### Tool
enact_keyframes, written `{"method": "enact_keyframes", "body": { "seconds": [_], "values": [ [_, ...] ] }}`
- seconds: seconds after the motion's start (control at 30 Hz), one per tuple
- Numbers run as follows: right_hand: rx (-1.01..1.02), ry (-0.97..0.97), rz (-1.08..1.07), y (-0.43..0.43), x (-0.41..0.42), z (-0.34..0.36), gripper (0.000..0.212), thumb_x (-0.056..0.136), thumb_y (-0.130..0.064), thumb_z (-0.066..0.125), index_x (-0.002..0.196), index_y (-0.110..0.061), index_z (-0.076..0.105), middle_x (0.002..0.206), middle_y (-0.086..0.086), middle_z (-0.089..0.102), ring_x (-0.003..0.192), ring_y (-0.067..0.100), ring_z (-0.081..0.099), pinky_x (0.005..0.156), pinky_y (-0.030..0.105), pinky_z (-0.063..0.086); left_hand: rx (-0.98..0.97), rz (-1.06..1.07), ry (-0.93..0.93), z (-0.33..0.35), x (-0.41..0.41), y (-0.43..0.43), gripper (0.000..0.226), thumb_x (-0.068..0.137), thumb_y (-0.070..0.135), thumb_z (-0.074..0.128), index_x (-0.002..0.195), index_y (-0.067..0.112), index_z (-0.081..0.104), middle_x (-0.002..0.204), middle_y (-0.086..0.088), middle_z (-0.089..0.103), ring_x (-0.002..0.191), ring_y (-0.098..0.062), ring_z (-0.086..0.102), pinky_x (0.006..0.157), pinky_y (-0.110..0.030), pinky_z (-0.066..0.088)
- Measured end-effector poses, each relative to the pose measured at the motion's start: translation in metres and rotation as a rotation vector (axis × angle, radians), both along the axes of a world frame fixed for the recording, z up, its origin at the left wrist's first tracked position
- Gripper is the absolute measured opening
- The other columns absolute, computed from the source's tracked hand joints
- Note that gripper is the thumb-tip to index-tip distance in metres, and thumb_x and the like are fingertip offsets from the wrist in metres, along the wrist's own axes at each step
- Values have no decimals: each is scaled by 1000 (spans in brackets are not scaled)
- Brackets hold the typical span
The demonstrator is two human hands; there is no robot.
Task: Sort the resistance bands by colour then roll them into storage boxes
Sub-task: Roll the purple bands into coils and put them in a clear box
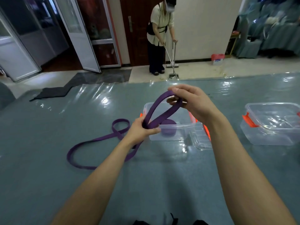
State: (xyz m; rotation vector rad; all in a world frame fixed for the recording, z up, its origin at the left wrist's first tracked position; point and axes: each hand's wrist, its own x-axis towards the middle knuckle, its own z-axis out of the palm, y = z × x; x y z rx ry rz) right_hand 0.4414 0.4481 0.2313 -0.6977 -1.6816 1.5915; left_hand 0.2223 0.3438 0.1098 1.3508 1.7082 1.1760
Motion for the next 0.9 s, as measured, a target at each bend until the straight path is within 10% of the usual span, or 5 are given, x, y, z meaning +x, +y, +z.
{"method": "enact_keyframes", "body": {
  "seconds": [0.37,0.6,0.8,0.9],
  "values": [
    [69,-682,23,2,23,-68,34,94,-47,79,102,-15,73,98,12,71,92,27,76,83,47,67,-42,100,618,2,-2,-3,62,64,70,88,103,34,55,84,10,69,79,-18,68,71,-39,56],
    [-208,-182,-63,8,27,-72,22,87,14,76,102,22,62,105,37,73,95,50,77,83,44,67,-212,8,598,-46,2,-21,37,83,46,81,92,35,47,77,14,61,75,-16,60,68,-35,44],
    [-328,-163,-21,-2,23,-76,71,78,-38,89,114,18,63,123,29,70,103,49,76,89,48,66,-75,37,473,-49,-9,-33,17,96,22,71,94,32,57,72,13,60,67,-7,55,68,-32,40],
    [-356,-89,-125,0,16,-72,37,96,-27,79,96,8,68,116,29,66,96,41,78,86,46,67,22,79,382,-11,-24,-33,28,84,38,89,97,41,63,78,20,64,70,1,56,69,-26,46]
  ]
}}
